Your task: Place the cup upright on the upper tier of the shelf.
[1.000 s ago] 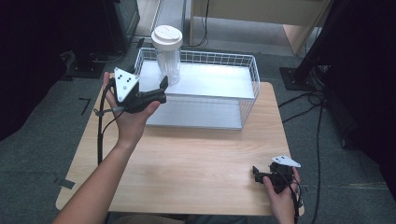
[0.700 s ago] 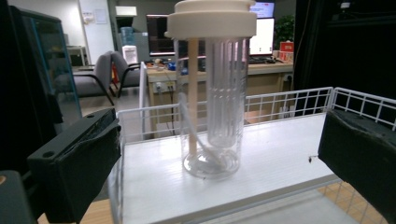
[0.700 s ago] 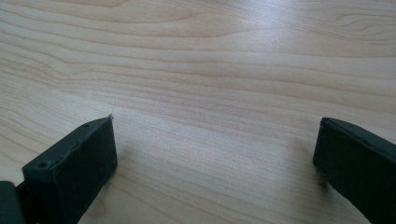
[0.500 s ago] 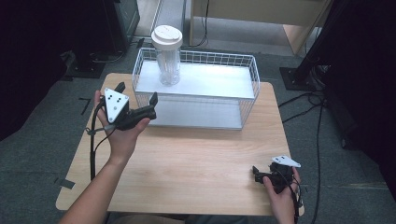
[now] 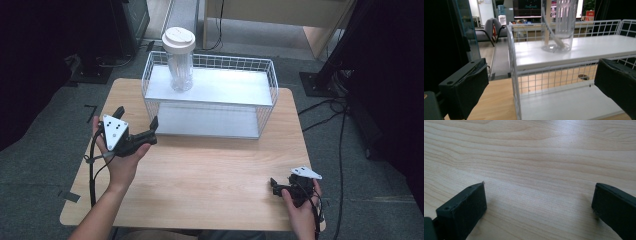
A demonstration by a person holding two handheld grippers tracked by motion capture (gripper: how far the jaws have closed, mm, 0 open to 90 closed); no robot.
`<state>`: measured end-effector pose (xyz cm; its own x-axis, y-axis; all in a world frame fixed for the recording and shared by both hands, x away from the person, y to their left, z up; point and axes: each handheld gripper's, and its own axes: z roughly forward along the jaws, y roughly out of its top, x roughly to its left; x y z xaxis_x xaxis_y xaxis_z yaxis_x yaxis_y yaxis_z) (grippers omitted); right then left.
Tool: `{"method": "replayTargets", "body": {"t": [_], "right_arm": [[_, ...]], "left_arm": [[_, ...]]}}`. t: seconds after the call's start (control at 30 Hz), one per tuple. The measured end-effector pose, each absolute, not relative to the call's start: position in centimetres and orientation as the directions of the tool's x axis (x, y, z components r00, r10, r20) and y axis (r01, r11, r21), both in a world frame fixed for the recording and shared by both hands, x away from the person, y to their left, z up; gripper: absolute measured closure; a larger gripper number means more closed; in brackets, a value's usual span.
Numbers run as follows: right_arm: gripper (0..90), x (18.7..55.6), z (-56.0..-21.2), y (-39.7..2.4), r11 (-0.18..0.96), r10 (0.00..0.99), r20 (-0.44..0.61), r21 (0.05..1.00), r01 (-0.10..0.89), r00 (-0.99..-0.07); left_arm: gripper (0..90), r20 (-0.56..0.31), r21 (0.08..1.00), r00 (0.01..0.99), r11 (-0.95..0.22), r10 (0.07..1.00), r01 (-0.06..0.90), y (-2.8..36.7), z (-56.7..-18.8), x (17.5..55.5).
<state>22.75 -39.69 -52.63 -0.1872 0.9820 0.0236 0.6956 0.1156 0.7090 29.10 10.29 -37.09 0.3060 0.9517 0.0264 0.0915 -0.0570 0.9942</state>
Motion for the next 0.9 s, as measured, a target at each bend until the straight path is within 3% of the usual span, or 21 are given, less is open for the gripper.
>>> {"method": "replayTargets", "body": {"t": [0.67,0.9], "right_arm": [[0.0,22.8,-52.6,-39.7,0.114,0.982,0.025,0.709,0.696,-0.186],[0.0,22.7,-52.6,-39.7,0.115,0.982,0.023,0.708,0.696,-0.187]], "left_arm": [[0.0,0.04,0.982,0.242,-0.083,0.969,0.171,12.9,-42.6,26.7],[0.0,0.03,0.967,0.212,-0.082,0.977,0.242,14.1,-45.2,26.0]]}}
